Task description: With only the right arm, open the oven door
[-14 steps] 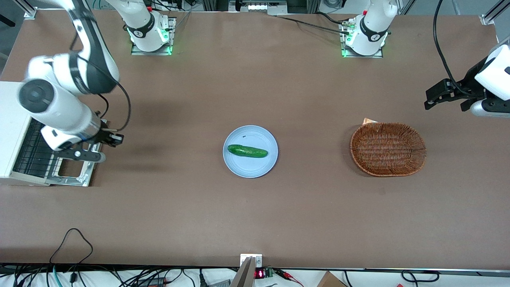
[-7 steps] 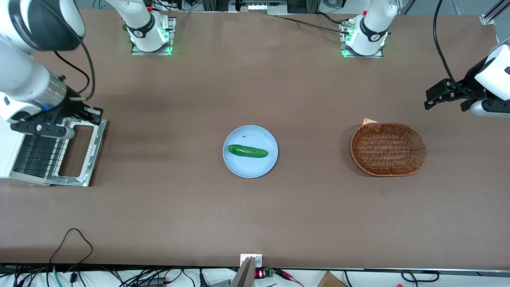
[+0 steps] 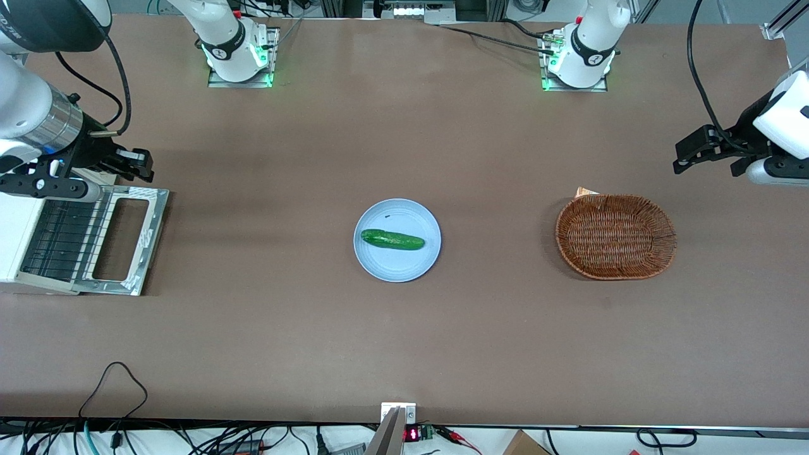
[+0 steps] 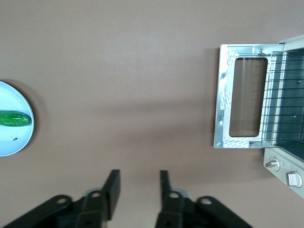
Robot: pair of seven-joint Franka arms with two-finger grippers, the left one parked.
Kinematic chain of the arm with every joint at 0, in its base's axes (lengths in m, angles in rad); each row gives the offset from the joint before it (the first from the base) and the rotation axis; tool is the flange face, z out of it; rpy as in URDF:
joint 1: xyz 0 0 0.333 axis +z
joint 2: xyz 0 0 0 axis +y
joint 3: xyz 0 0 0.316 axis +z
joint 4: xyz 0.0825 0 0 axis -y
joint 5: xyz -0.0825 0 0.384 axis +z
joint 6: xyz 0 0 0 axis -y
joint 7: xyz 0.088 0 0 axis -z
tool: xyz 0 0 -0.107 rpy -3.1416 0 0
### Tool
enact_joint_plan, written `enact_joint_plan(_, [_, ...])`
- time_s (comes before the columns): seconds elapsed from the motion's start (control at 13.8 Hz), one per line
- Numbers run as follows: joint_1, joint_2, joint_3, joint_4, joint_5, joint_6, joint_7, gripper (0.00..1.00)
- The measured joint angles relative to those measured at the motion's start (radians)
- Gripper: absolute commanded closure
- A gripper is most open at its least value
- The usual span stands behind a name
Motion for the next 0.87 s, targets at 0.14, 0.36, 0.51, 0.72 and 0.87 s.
enact_joint_plan(0.14, [0.000, -0.001, -0.001, 0.001, -0.004, 0.000, -0.039, 0.00])
enact_joint_plan(0.36, [0.000, -0.001, -0.004, 0.005, -0.005, 0.000, -0.107, 0.00])
enact_joint_plan(0.51, [0.000, -0.001, -0.004, 0.006, -0.005, 0.000, -0.117, 0.00])
enact_joint_plan(0.72, [0.000, -0.001, -0.004, 0.006, -0.006, 0.000, -0.119, 0.00])
enact_joint_plan(0.87, [0.000, 0.000, -0.004, 0.006, -0.006, 0.000, -0.119, 0.00])
